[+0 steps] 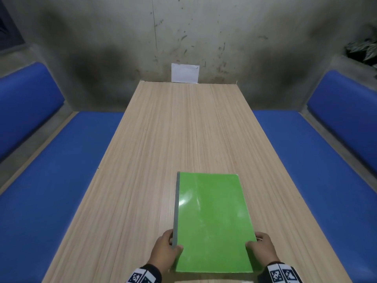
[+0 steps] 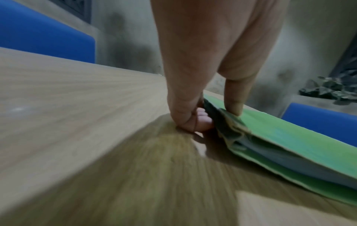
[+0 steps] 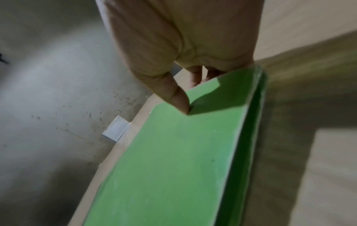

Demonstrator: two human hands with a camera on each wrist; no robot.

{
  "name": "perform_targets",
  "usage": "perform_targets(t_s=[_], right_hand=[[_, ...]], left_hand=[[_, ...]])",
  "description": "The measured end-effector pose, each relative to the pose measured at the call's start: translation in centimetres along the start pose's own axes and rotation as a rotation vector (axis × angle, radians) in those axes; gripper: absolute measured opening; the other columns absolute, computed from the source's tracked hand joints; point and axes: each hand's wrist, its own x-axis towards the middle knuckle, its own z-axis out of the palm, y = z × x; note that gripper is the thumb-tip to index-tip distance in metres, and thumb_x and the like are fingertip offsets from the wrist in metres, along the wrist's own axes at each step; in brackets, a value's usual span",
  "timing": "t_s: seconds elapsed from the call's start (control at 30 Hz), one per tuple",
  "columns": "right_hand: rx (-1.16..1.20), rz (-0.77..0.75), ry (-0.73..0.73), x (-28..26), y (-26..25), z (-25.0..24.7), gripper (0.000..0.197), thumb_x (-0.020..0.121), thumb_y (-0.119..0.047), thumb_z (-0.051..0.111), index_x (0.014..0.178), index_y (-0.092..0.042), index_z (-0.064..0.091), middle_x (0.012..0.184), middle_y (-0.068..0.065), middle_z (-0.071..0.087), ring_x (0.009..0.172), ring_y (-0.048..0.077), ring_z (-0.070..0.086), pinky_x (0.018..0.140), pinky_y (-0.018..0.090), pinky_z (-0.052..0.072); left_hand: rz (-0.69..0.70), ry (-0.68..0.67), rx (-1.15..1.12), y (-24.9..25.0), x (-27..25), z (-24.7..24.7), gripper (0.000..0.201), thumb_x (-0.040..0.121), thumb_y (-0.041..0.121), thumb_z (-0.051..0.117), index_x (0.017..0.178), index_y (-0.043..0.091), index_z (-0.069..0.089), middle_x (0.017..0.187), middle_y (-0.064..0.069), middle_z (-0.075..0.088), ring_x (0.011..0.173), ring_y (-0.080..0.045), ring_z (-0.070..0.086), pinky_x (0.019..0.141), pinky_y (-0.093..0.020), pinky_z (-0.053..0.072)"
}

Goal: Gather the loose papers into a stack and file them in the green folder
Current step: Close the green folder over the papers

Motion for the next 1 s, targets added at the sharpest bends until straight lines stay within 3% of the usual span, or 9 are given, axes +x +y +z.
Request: perform_targets(t_s=[0.1, 0.2, 0.33, 0.4, 0.47, 0.57, 0.73, 0.93, 1.0], right_hand=[[0.033, -0.04, 0.0, -0.8, -1.0, 1.1, 0.043, 0.086, 0.01, 0.043, 0.128, 0.001, 0.046, 0.112, 0.016, 0.054, 0.099, 0.029, 0.053, 0.085, 0.034, 0.044], [0.013, -0.107, -0.003, -1.3, -1.3, 2.9, 0.04, 0.086, 0.009, 0.047, 0.124, 0.0, 0.052, 0.121, 0.017, 0.057, 0.108, 0.029, 0.053, 0.099, 0.038, 0.042], [0.085, -0.146, -0.022, -1.7, -1.6, 4.1, 0.028, 0.083, 0.007, 0.053, 0.078, -0.02, 0.062, 0.091, 0.008, 0.064, 0.094, 0.027, 0.06, 0.092, 0.037, 0.048], [0.131, -0.165, -0.015, -1.7, -1.6, 4.1, 0.032, 0.085, 0.005, 0.055, 0.07, -0.023, 0.061, 0.08, 0.004, 0.064, 0.087, 0.025, 0.06, 0.084, 0.031, 0.049], [0.157, -0.157, -0.007, -1.7, -1.2, 4.4, 0.025, 0.085, 0.004, 0.057, 0.078, -0.019, 0.066, 0.079, 0.003, 0.065, 0.083, 0.025, 0.061, 0.08, 0.028, 0.047], [0.195, -0.127, 0.04, -1.8, -0.7, 4.9, 0.022, 0.082, 0.004, 0.061, 0.091, -0.012, 0.074, 0.089, 0.012, 0.072, 0.091, 0.03, 0.067, 0.09, 0.039, 0.053], [0.236, -0.142, 0.106, -1.9, -0.3, 5.0, 0.033, 0.078, 0.004, 0.067, 0.066, -0.026, 0.062, 0.073, 0.002, 0.066, 0.086, 0.029, 0.065, 0.089, 0.037, 0.052], [0.253, -0.153, 0.095, -1.9, -0.2, 5.1, 0.018, 0.078, 0.001, 0.069, 0.093, -0.009, 0.075, 0.086, 0.012, 0.069, 0.095, 0.032, 0.066, 0.095, 0.039, 0.051], [0.265, -0.172, 0.095, -1.8, -0.1, 5.1, 0.018, 0.078, 0.001, 0.069, 0.092, -0.011, 0.074, 0.09, 0.014, 0.07, 0.098, 0.031, 0.066, 0.097, 0.04, 0.05]], left_hand=[[-0.068, 0.029, -0.026, -0.4, 0.2, -1.6, 0.058, 0.084, 0.006, 0.061, 0.137, 0.011, 0.038, 0.119, -0.007, 0.058, 0.105, -0.021, 0.055, 0.097, -0.032, 0.048], [-0.093, 0.084, -0.051, -0.9, 0.4, -3.5, 0.058, 0.082, 0.004, 0.063, 0.135, 0.011, 0.04, 0.11, -0.006, 0.058, 0.103, -0.024, 0.056, 0.096, -0.035, 0.049], [-0.073, 0.123, -0.031, -1.5, 0.6, -5.1, 0.058, 0.082, 0.004, 0.064, 0.135, 0.01, 0.041, 0.113, -0.006, 0.056, 0.102, -0.022, 0.054, 0.096, -0.035, 0.047], [-0.044, 0.146, -0.005, -1.9, 0.8, -5.5, 0.064, 0.079, 0.004, 0.067, 0.136, 0.014, 0.04, 0.11, -0.006, 0.057, 0.101, -0.022, 0.057, 0.093, -0.035, 0.05], [-0.015, 0.159, 0.01, -2.3, 1.0, -5.6, 0.07, 0.076, 0.004, 0.07, 0.137, 0.018, 0.038, 0.116, -0.01, 0.057, 0.107, -0.025, 0.058, 0.096, -0.037, 0.05], [0.005, 0.163, 0.042, -3.0, 1.2, -5.4, 0.071, 0.076, 0.006, 0.07, 0.138, 0.022, 0.038, 0.125, -0.01, 0.053, 0.114, -0.026, 0.056, 0.1, -0.04, 0.048], [0.029, 0.167, 0.054, -3.4, 1.4, -5.0, 0.071, 0.077, 0.006, 0.068, 0.139, 0.019, 0.036, 0.113, -0.01, 0.058, 0.098, -0.022, 0.061, 0.093, -0.036, 0.052], [-0.001, 0.189, 0.083, -3.2, 1.1, -4.4, 0.069, 0.081, 0.006, 0.06, 0.141, 0.023, 0.031, 0.119, -0.01, 0.043, 0.115, -0.026, 0.05, 0.104, -0.039, 0.044], [-0.003, 0.184, 0.087, -3.1, 1.2, -4.2, 0.069, 0.082, 0.006, 0.06, 0.141, 0.023, 0.029, 0.122, -0.011, 0.042, 0.119, -0.027, 0.049, 0.105, -0.04, 0.042]])
